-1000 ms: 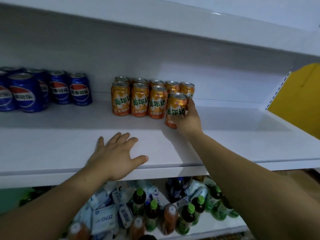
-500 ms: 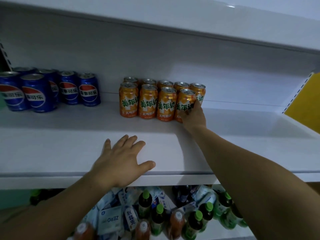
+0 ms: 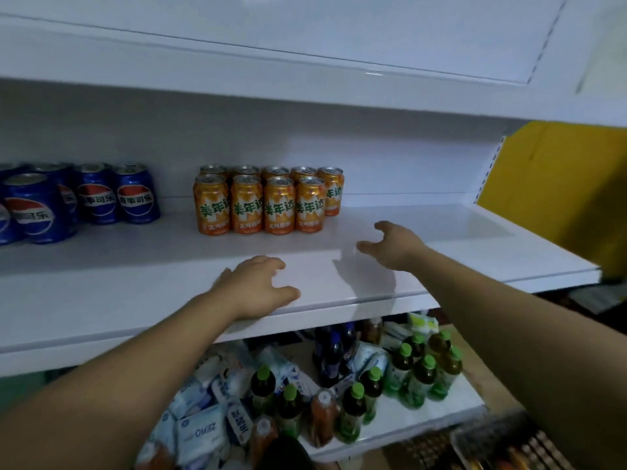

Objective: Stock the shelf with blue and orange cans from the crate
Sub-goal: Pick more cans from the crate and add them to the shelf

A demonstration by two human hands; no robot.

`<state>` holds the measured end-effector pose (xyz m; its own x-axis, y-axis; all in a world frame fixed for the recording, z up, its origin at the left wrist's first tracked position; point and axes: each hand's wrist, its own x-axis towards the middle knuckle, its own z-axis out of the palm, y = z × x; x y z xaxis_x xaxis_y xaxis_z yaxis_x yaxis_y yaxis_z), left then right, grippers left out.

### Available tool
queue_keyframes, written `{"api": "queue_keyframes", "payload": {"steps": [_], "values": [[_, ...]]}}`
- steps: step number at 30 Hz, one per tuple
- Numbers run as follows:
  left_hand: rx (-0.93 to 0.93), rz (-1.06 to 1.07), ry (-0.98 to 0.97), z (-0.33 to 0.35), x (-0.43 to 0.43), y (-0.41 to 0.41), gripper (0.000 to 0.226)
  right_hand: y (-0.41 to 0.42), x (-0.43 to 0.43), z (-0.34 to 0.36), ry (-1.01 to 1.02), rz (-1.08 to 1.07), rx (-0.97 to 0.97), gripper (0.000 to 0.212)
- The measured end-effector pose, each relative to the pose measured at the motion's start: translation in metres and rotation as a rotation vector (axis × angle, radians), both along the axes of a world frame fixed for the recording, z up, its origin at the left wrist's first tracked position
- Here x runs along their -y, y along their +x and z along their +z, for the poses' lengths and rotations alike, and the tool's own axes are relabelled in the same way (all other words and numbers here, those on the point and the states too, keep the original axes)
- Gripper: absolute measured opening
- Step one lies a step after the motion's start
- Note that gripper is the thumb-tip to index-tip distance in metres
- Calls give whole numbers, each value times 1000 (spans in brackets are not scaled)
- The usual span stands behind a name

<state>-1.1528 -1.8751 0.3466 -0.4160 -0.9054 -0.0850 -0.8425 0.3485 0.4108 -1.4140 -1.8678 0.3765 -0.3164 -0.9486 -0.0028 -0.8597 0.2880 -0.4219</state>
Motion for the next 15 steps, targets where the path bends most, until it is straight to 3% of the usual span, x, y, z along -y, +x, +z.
{"api": "queue_keyframes", "payload": {"steps": [3,10,15], "values": [[-112,-189,0,9,-25,-68,71,-31,-49,1,-15,-70,-40,76],[-22,-623,-79,-13,-110,-215,63,-119,-188,-26,26,-342,-101,74],[103,-841,99,-61,-172,-289,70,-171,-292,-65,158,-577,-59,78]]}}
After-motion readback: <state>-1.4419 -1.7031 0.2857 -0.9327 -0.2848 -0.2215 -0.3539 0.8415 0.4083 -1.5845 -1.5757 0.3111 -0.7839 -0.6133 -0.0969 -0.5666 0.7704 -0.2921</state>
